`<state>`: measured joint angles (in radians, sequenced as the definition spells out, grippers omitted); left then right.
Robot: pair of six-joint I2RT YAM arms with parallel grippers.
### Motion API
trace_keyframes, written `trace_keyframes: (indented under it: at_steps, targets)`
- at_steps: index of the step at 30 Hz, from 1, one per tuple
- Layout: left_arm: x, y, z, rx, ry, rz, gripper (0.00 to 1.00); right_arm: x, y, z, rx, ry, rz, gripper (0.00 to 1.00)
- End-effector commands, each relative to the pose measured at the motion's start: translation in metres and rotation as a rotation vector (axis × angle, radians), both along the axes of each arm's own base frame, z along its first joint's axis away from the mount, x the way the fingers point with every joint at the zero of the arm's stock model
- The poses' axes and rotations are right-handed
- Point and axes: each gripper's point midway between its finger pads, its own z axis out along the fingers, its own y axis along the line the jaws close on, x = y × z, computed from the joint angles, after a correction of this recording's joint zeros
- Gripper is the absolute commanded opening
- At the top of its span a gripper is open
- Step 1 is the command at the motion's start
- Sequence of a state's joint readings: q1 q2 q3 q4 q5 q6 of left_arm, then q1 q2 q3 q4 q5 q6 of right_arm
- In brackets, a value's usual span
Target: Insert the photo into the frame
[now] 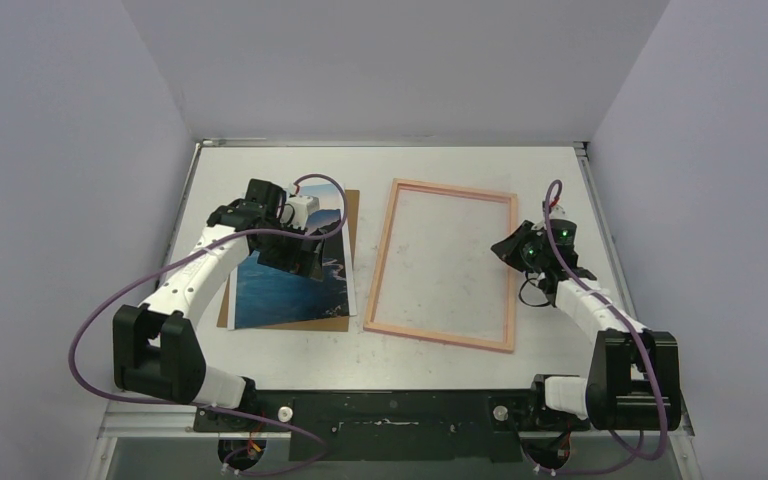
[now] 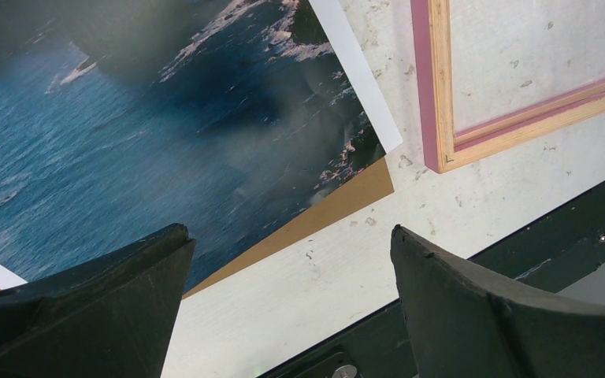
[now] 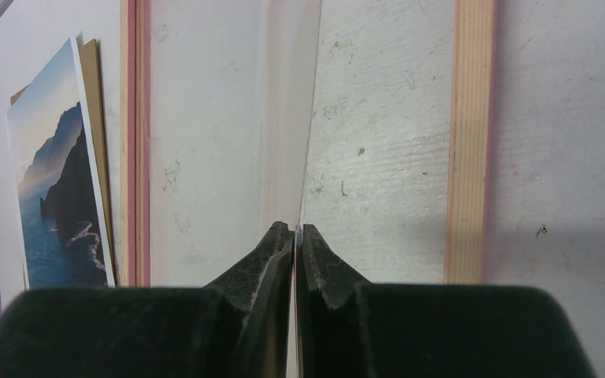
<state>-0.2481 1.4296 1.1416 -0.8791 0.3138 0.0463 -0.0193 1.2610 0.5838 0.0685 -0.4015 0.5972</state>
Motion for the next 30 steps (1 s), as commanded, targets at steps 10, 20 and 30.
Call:
trace_keyframes:
  at_steps: [10,20,30]
  targets:
    - [0.022,-0.049,-0.015,-0.081,-0.05,-0.086,0.99,0.014,0.0,0.015,0.021,-0.102,-0.009,0.05]
    - [0.054,-0.117,-0.038,-0.181,-0.01,-0.12,0.68,0.012,0.0,0.015,0.032,-0.105,-0.02,0.05]
    - [0.069,-0.15,-0.057,-0.214,0.001,-0.15,0.42,0.011,-0.001,0.019,0.029,-0.116,-0.025,0.05]
